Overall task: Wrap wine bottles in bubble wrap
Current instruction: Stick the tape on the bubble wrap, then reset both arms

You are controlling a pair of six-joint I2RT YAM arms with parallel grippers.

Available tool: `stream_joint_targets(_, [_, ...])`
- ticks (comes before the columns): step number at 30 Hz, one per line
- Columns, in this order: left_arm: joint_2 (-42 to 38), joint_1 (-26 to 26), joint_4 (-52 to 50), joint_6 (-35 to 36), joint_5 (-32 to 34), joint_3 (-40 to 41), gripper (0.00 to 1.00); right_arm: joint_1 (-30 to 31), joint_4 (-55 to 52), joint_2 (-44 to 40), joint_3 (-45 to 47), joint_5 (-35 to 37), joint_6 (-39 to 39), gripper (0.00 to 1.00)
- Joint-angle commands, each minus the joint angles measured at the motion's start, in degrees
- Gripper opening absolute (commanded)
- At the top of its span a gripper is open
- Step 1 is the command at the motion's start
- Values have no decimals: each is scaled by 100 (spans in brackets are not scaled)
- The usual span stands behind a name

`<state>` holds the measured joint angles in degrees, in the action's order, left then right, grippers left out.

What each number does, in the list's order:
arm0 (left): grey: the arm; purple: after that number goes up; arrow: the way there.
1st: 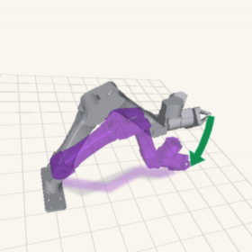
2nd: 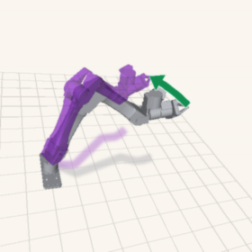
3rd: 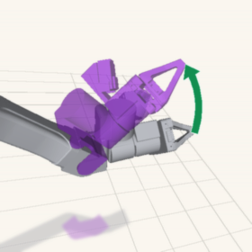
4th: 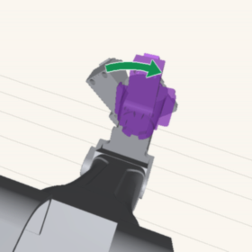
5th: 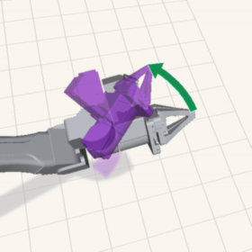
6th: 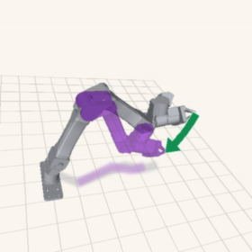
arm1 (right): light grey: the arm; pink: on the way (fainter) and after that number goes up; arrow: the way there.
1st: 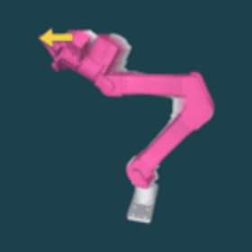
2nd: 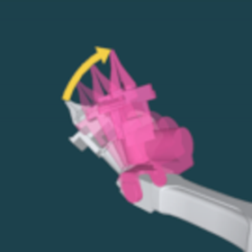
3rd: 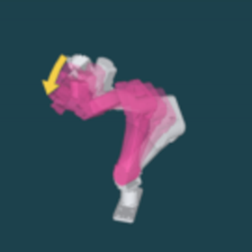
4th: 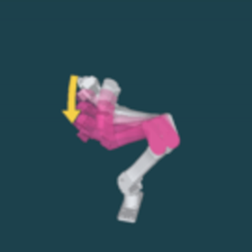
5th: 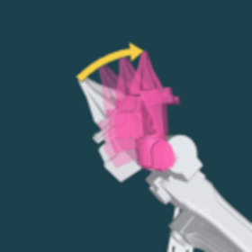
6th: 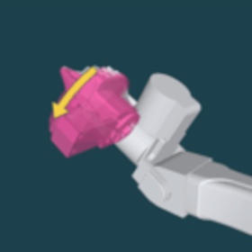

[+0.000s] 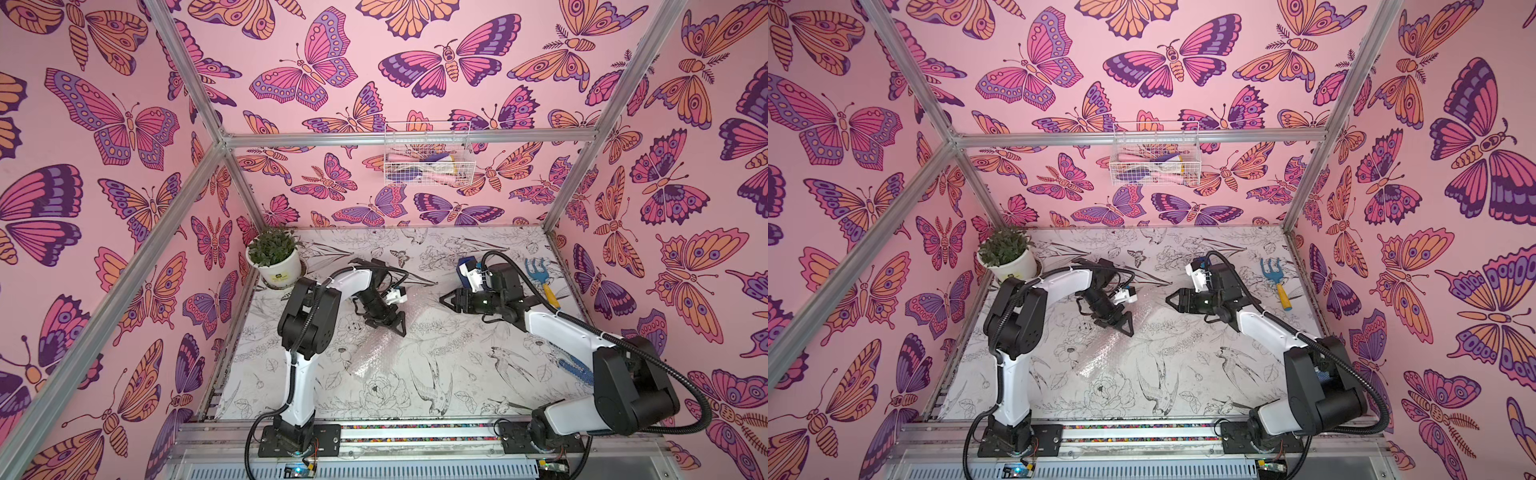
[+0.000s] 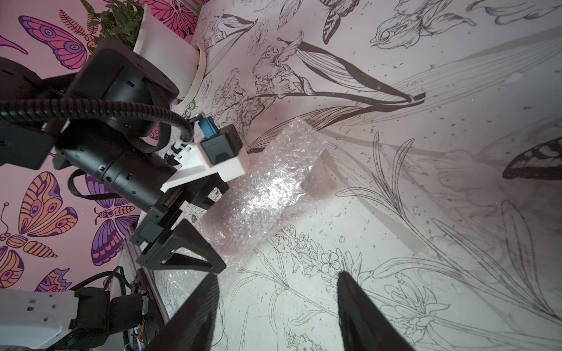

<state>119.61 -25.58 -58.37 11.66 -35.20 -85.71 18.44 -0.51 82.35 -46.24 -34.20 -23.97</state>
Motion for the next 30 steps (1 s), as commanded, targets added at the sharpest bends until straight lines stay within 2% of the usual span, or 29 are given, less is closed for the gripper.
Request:
stream_joint_targets(1, [-340,-7,34,-101,240,100,99,-50,-89,-285,117,121,111,67])
stream_joint_targets(4, [-616,-26,79,-146,212,14,99,-115,-146,-413,138,196,148,71])
stream_joint_targets(6, [-828,-43,82,-155,180,-71,99,-177,-181,-500,161,253,189,78])
stream_joint_targets(8, [-1080,-60,89,-186,211,-160,99,-261,-244,-605,179,399,264,99])
stream_joint_targets(9, [-1233,-68,93,-195,251,-209,99,-315,-295,-696,185,540,308,99])
stream_joint_targets(11, [-1582,-70,231,-208,521,-223,99,-432,-415,-896,220,1090,398,99])
stream_joint_targets(13, [-2027,-38,618,-341,1170,-67,99,-507,-450,-1162,345,2036,463,99])
stream_joint_targets(14, [-2312,-1,967,-458,1693,72,99,-518,-381,-1309,457,2621,545,99])
stream_joint_targets(17, [-3100,307,2356,-829,3025,983,99,-534,244,-1667,986,4206,944,99])
stream_joint_targets(21, [-4119,845,4757,-1109,4281,2833,99,-586,2270,-1928,2123,5867,1443,99])
stream_joint_targets(22, [-4330,949,5346,-1078,4523,3288,99,-620,2528,-1956,2265,6031,1549,99])
stream_joint_targets(25, [-4910,1247,7506,-1078,4523,4826,99,-811,3196,-1709,2540,6257,1631,99])
stream_joint_targets(28, [-4929,1631,8373,-1078,4523,5471,99,-900,3358,-1213,2516,6405,1562,99])
stream_joint_targets(29, [-4859,1742,8452,-1037,5188,5548,99,-911,3674,-997,2573,6425,1593,99])
stream_joint_targets(30, [-4771,1824,8549,-1040,5391,5600,99,-920,3976,-793,2601,6401,1723,99])
